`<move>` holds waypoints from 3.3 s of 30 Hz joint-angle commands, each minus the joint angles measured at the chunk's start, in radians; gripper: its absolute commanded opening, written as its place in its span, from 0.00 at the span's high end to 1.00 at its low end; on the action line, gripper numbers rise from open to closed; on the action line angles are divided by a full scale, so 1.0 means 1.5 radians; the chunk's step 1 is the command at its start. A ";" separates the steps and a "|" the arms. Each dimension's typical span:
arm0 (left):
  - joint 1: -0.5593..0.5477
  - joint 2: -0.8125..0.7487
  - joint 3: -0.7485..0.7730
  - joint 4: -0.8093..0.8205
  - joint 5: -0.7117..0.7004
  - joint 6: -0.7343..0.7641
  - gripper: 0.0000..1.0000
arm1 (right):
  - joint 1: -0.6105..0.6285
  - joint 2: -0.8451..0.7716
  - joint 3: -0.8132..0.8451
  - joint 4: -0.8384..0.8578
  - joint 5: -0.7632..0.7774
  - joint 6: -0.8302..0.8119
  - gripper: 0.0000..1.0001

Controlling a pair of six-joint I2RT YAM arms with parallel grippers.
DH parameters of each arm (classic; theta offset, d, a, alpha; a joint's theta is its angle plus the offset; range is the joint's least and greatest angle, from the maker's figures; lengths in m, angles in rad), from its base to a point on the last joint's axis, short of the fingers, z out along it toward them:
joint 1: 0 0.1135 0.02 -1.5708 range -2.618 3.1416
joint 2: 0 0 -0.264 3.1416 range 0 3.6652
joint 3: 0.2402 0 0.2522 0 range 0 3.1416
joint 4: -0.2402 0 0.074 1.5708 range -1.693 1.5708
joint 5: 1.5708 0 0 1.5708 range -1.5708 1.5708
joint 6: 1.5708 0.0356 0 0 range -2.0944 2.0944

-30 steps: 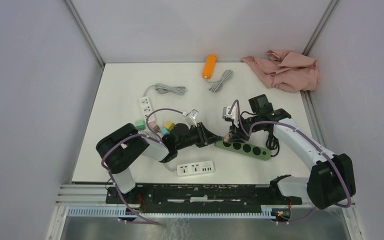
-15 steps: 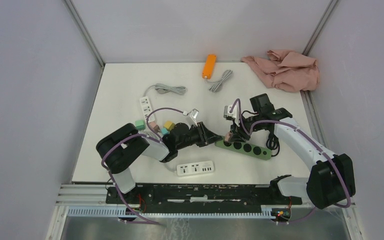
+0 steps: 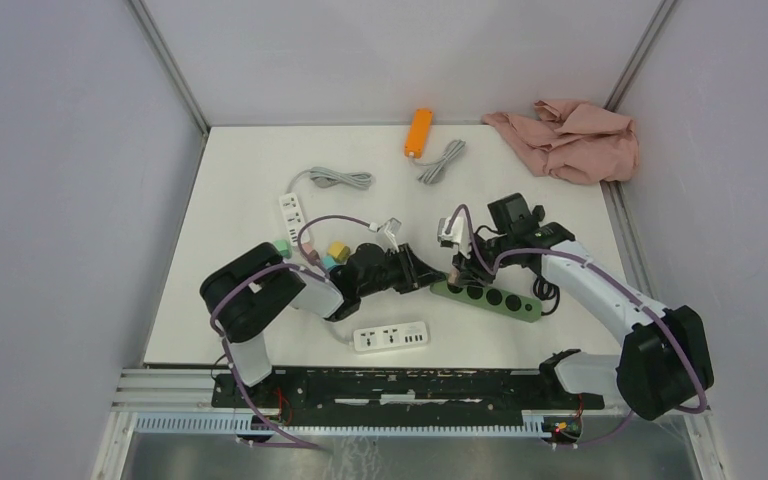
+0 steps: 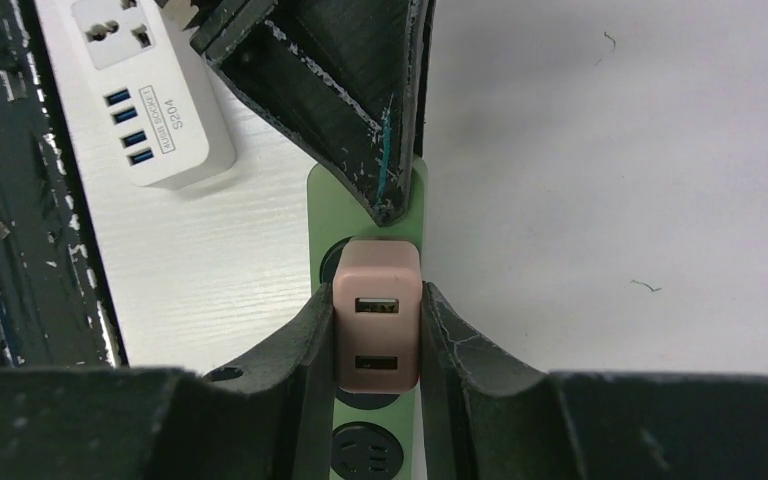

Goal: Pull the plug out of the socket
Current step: Remove the plug from the socket, then place the plug at the center of the board.

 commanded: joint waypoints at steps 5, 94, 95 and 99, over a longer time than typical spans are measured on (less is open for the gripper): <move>0.019 0.039 0.020 -0.185 -0.159 0.067 0.97 | 0.025 -0.035 0.026 0.101 0.007 0.188 1.00; -0.091 -0.558 -0.190 -0.219 -0.206 0.354 0.00 | -0.123 0.135 0.100 0.025 -0.354 0.447 0.98; -0.106 -0.550 -0.176 -0.244 -0.229 0.362 0.00 | -0.124 0.138 0.101 0.024 -0.353 0.448 0.98; -0.153 -0.513 -0.114 -0.337 -0.306 0.379 0.01 | -0.124 0.156 0.102 0.024 -0.340 0.462 0.98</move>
